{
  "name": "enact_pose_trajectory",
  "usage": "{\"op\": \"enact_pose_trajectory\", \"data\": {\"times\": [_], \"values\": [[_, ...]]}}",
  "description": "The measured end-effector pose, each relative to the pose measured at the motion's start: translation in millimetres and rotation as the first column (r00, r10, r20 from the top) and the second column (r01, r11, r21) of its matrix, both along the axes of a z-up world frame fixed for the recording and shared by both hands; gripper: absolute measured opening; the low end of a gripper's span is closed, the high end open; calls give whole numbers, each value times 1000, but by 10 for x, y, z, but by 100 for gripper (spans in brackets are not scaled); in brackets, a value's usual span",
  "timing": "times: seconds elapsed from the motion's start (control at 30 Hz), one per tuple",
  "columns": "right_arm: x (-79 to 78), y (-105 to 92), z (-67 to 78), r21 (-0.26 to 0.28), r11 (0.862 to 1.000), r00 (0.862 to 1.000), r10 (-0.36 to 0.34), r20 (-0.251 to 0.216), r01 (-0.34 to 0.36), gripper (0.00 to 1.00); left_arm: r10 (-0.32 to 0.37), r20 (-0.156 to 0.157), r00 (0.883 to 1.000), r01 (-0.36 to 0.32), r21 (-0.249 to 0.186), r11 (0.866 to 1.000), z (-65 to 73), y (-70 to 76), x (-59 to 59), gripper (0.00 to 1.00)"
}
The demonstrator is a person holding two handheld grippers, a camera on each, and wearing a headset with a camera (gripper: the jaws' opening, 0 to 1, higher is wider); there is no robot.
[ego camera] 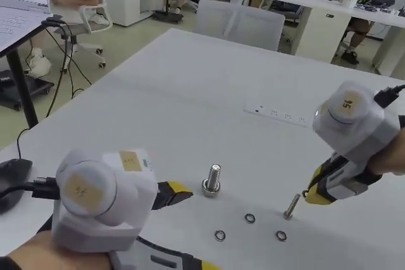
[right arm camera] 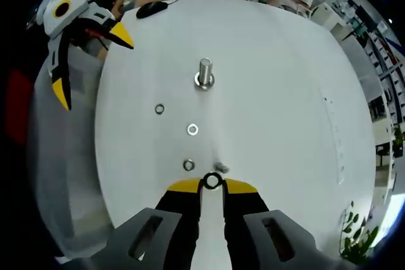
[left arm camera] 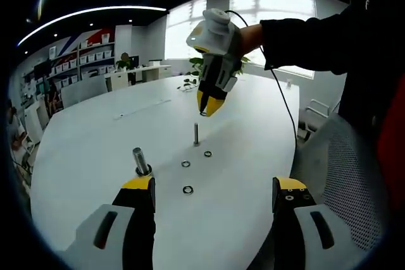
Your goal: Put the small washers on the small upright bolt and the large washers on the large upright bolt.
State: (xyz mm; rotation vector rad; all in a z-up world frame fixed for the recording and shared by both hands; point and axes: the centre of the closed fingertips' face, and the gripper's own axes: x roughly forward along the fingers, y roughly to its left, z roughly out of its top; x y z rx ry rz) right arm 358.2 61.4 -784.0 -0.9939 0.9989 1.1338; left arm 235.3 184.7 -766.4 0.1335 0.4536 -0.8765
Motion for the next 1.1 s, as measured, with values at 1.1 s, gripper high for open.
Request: {"op": "enact_pose_trajectory", "data": {"times": [1.1], "values": [[194,30,-303,-28,999,998,16,-58,-18,14,23,-22,999,-23,14,1000,-78,59,40,75]]}}
